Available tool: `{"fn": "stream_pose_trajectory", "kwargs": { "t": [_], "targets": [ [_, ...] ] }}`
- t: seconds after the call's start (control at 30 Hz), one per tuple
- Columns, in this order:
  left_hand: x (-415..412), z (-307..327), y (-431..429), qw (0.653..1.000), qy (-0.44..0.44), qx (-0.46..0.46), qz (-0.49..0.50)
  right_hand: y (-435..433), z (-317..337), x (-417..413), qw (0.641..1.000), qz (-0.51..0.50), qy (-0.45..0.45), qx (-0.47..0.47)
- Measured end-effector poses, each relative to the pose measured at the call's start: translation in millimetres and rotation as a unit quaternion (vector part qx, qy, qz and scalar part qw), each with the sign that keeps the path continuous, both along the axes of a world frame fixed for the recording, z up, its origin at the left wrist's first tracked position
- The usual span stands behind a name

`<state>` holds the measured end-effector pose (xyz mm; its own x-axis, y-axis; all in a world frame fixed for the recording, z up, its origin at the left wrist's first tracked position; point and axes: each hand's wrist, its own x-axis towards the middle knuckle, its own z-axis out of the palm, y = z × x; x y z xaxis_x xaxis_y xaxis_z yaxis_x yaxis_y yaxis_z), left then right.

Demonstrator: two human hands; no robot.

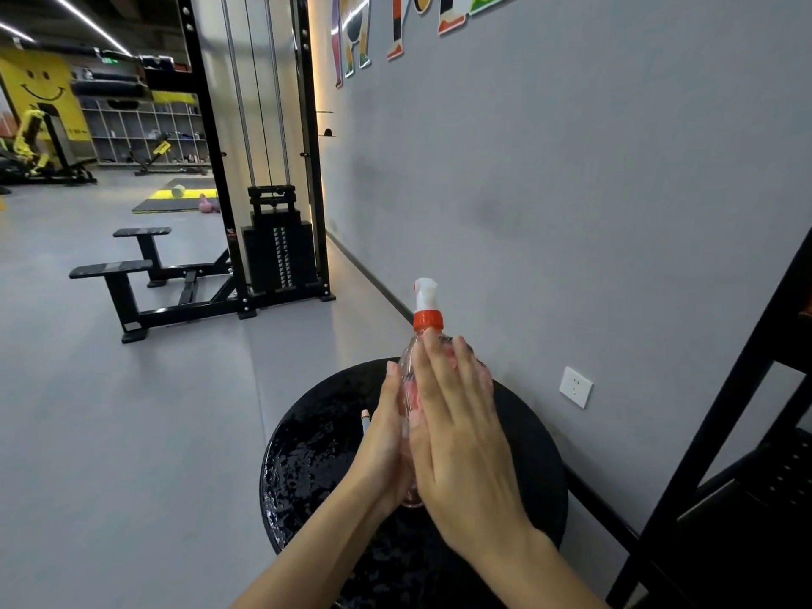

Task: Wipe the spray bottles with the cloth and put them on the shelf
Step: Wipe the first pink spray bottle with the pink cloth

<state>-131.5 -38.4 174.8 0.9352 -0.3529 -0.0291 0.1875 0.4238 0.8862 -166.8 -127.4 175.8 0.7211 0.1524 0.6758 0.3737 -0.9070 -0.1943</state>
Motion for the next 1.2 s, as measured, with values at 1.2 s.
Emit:
{"fn": "stream_pose_trajectory", "kwargs": {
  "t": [1.2],
  "targets": [
    [8.8, -10.2, 8.0, 0.999, 0.018, -0.039, 0.03, -0.1, -0.8, -1.8, 0.999, 0.024, 0.031, 0.01]
  ]
}}
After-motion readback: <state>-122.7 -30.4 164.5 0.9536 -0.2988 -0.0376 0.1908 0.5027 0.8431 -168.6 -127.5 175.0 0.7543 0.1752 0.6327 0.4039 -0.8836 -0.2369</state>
